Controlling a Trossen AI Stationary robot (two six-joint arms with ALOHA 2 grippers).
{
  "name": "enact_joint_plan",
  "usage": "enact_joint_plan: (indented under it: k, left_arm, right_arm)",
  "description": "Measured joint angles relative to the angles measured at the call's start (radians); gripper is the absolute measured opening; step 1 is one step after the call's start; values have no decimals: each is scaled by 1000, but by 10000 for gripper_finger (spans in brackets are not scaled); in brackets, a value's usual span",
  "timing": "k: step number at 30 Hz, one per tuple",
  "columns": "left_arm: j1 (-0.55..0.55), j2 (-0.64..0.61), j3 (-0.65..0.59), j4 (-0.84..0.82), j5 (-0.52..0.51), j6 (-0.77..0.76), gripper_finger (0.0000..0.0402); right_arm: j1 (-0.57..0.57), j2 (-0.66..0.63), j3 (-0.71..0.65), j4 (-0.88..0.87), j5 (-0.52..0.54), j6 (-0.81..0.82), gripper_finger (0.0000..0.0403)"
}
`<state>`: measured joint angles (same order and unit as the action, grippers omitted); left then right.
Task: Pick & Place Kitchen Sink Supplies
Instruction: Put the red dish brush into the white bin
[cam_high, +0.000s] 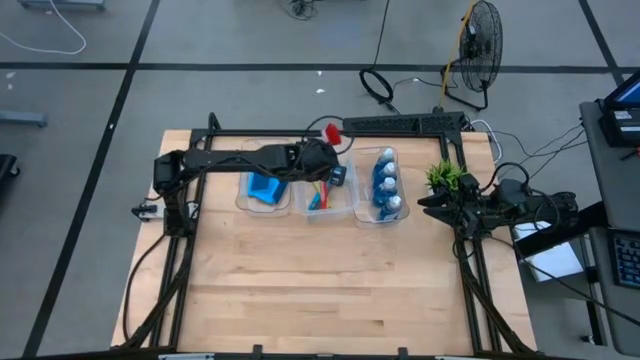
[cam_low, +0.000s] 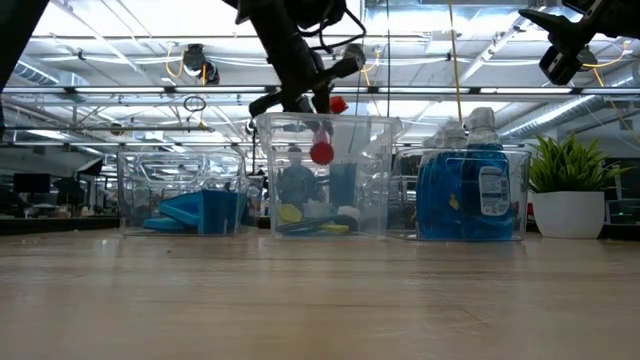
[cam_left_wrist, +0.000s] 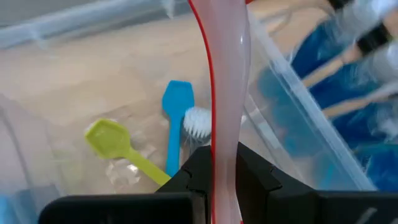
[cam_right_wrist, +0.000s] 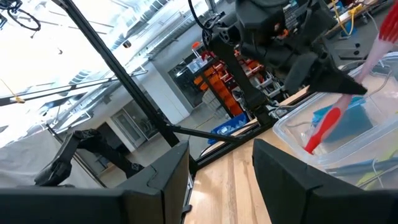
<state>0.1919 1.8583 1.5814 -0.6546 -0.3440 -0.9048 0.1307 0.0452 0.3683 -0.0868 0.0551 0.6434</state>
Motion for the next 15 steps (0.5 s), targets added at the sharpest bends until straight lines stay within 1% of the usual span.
enact_joint_plan:
  k: [9, 15]
  left_arm:
    - [-24, 20, 0, 5, 40, 249, 43]
    - [-24, 23, 0, 17, 57, 291, 43]
  right_arm:
    - [0, 0, 0, -1, -3, 0, 167]
    - [0, 0, 0, -1, -4, 0, 167]
